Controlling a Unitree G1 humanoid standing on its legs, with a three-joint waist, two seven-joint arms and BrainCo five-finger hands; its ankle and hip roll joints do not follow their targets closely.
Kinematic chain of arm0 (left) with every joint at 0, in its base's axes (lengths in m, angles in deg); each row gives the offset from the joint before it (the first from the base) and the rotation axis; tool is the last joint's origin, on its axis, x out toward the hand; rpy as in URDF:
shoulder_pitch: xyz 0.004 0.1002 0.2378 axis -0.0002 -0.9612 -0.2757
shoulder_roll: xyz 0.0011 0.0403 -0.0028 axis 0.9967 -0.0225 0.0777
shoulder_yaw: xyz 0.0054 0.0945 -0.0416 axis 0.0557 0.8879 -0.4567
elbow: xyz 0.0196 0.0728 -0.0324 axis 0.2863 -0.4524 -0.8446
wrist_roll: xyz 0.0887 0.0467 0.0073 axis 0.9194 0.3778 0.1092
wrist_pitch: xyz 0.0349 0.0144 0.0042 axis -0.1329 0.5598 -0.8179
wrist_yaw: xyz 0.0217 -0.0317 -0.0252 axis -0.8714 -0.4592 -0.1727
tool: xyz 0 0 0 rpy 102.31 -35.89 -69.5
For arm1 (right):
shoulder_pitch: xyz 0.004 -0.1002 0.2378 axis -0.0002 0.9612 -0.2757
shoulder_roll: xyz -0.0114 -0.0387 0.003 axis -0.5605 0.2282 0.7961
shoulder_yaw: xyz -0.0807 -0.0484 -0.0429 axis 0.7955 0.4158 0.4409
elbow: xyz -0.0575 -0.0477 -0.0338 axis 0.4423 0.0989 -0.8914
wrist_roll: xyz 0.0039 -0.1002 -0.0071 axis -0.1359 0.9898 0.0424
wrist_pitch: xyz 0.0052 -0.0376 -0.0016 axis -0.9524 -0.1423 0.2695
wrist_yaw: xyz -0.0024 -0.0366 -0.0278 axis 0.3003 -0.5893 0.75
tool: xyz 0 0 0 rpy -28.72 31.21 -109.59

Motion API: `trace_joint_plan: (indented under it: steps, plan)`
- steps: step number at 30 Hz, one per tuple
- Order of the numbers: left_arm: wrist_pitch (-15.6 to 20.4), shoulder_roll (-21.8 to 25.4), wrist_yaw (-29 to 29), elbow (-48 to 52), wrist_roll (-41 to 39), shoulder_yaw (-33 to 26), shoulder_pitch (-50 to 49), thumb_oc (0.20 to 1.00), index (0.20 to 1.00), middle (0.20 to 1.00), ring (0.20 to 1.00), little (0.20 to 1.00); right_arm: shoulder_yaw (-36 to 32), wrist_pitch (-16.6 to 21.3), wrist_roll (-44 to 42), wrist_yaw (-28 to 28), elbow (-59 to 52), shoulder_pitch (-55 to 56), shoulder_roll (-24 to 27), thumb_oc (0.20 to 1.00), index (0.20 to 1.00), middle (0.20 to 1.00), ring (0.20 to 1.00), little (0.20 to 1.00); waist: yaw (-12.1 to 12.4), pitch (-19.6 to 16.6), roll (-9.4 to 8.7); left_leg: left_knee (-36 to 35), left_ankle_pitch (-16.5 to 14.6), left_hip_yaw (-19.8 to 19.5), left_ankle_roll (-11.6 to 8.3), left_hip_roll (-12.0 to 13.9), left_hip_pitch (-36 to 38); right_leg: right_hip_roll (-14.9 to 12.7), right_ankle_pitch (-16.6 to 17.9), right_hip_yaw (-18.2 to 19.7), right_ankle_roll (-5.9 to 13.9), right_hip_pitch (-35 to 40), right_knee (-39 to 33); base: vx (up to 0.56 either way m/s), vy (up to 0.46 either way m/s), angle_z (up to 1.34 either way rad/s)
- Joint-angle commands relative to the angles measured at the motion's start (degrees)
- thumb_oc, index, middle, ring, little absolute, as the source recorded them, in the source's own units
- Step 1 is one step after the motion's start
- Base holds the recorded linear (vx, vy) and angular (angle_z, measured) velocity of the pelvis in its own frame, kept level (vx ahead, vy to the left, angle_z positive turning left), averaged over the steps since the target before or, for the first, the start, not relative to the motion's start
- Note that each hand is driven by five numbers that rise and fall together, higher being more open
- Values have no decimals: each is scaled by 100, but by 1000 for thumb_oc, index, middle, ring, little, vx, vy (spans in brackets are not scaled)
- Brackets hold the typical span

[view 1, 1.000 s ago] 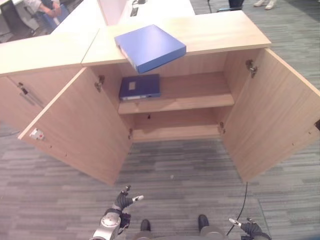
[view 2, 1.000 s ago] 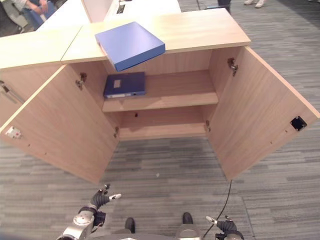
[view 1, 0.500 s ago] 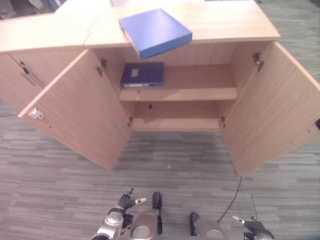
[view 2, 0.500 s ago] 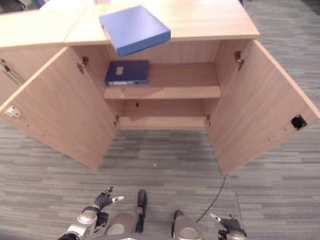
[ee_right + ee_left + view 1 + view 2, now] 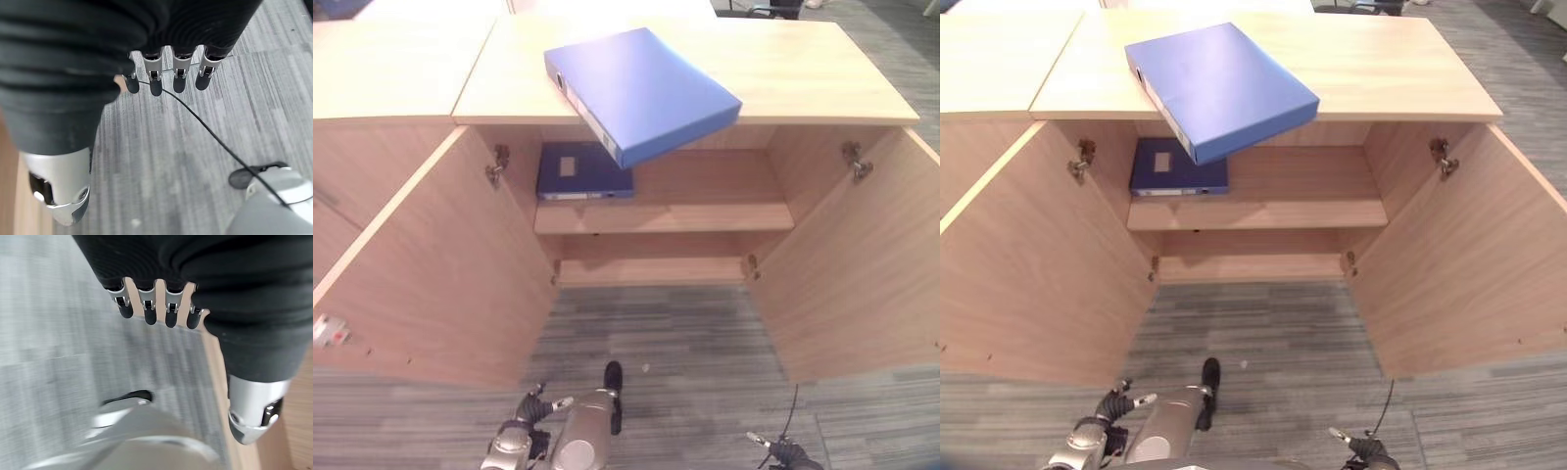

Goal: Put the empty folder in the office cabinet

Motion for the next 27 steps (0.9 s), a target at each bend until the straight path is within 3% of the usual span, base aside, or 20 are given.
trace_joint_plan:
  steps: [1, 4, 5, 6, 8, 11, 13, 16, 17, 18, 20, 21, 22, 23, 24, 25, 27]
  plan:
    - [109, 99, -5, 356, 133, 219, -188, 1000, 1000, 1000, 1000, 1000, 18, 87, 113, -19, -327, 53, 356, 1000, 1000, 1000, 1000, 1000, 9, -227, 54, -1178, 1161, -89, -645, 408, -221, 599, 863, -130, -92, 501, -299, 210, 72, -1]
    - [114, 166, 10, 463, 113, 212, -165, 1000, 1000, 1000, 1000, 1000, 96, 99, 176, -11, -473, -44, 345, 1000, 1000, 1000, 1000, 1000, 53, -234, -78, -1154, 954, 38, -530, 358, -162, 495, 1439, -209, 201, 363, -132, 168, 32, -4]
    - [119, 209, 40, 522, 50, 184, -130, 1000, 1000, 1000, 1000, 1000, 140, 103, 188, -21, -542, -122, 336, 1000, 1000, 1000, 1000, 1000, 127, -223, -145, -1118, 836, 25, -480, 312, -130, 449, 1775, -245, 382, 247, -9, 151, 17, -12]
    - [118, 212, 40, 524, 49, 184, -129, 1000, 1000, 1000, 1000, 1000, 139, 103, 188, -21, -541, -124, 333, 1000, 1000, 1000, 1000, 1000, 130, -223, -148, -1112, 830, 28, -478, 313, -133, 447, 1776, -242, 382, 245, -10, 136, 10, -18]
    - [108, 259, 56, 564, -17, 158, -63, 1000, 1000, 1000, 1000, 1000, 172, 135, 182, -21, -619, -236, 312, 1000, 1000, 1000, 1000, 1000, 241, -182, -175, -1084, 595, -188, -390, 237, 27, 492, 2140, -320, 647, -46, 498, 194, 31, -14]
    - [100, 282, 35, 646, -34, 198, -18, 1000, 1000, 1000, 1000, 1000, 113, 154, 121, -25, -656, -336, 305, 1000, 1000, 1000, 1000, 1000, 191, -52, 7, -1127, 390, -337, -300, 300, 370, 690, 2408, -747, 731, -493, 1441, 189, 34, -6]
    - [88, 287, 6, 806, -20, 255, -25, 1000, 1000, 1000, 1000, 1000, 92, 145, 128, -35, -698, -392, 291, 1000, 1000, 1000, 1000, 1000, 174, 77, 354, -1165, 334, -342, -217, 527, 656, 821, 2609, -1239, 731, -854, 2139, 138, 95, 1]
    - [75, 272, 13, 885, 91, 340, -18, 1000, 1000, 1000, 1000, 1000, 121, 115, 193, -29, -691, -372, 243, 1000, 1000, 1000, 1000, 1000, 44, 171, 609, -1389, 264, -435, -138, 538, 1195, 883, 2346, -1652, 731, -1372, 2972, 211, 103, -23]
    - [83, 249, 17, 931, 66, 334, -4, 1000, 1000, 1000, 1000, 1000, 105, 108, 231, -51, -664, -305, 225, 1000, 1000, 1000, 1000, 1000, 7, 180, 696, -1558, 236, -443, -162, 516, 1459, 489, 2062, -1914, 731, -1640, 2701, 233, 63, -31]
    - [83, 251, 18, 932, 65, 333, -9, 1000, 1000, 1000, 1000, 1000, 108, 108, 232, -51, -665, -301, 222, 1000, 1000, 1000, 1000, 1000, -44, 219, 634, -1590, 242, -474, -157, 436, 1518, 410, 1971, -1952, 731, -1598, 2770, 271, 21, -26]
    - [110, 242, 25, 993, 17, 300, 14, 1000, 1000, 1000, 1000, 1000, 95, 112, 277, -68, -638, -245, 221, 1000, 1000, 1000, 1000, 1000, -99, 244, 686, -1652, 119, -501, -268, 517, 1756, -149, 1312, -2458, 468, -1763, 2001, 251, -106, 23]
    - [144, 251, 29, 1026, -28, 312, 15, 1000, 1000, 1000, 1000, 1000, 86, 113, 272, -79, -625, -237, 225, 1000, 1000, 1000, 1000, 1000, -132, 274, 708, -1640, 59, -563, -353, 571, 1825, -388, 1247, -2623, 360, -1911, 1598, 240, -217, 36]
    - [149, 258, 34, 1068, -52, 317, 28, 1000, 1000, 1000, 1000, 1000, 60, 101, 247, -97, -609, -239, 233, 1000, 1000, 1000, 1000, 1000, -183, 300, 704, -1620, -6, -638, -429, 599, 1867, -574, 1294, -2613, 338, -1964, 1179, 215, -272, 11]
    - [169, 263, 43, 1092, -71, 341, 56, 1000, 1000, 1000, 1000, 1000, 25, 96, 201, -100, -584, -219, 235, 1000, 1000, 1000, 1000, 1000, -255, 301, 667, -1604, -55, -739, -509, 600, 1891, -695, 1448, -2374, 370, -2036, 751, 144, -191, 19]
    - [169, 266, 43, 1092, -73, 343, 51, 1000, 1000, 1000, 1000, 1000, 27, 97, 199, -99, -582, -216, 233, 1000, 1000, 1000, 1000, 1000, -266, 318, 666, -1603, -77, -750, -509, 596, 1924, -699, 1438, -2391, 377, -1980, 721, 126, -255, 50]
    - [195, 279, 43, 1179, -18, 382, 108, 1000, 1000, 1000, 1000, 1000, -30, 78, 176, -73, -569, -138, 224, 1000, 1000, 1000, 1000, 1000, -390, 322, 595, -1500, -131, -907, -586, 552, 1902, -706, 1578, -1813, 493, -1837, 242, 71, -216, 72]
    - [235, 286, 34, 1251, -32, 348, 88, 1000, 1000, 1000, 1000, 1000, -64, 79, 168, -57, -580, -51, 236, 1000, 1000, 1000, 1000, 1000, -394, 258, 557, -1465, -135, -944, -658, 562, 1894, -728, 1624, -1573, 543, -1601, -44, 48, -258, 90]
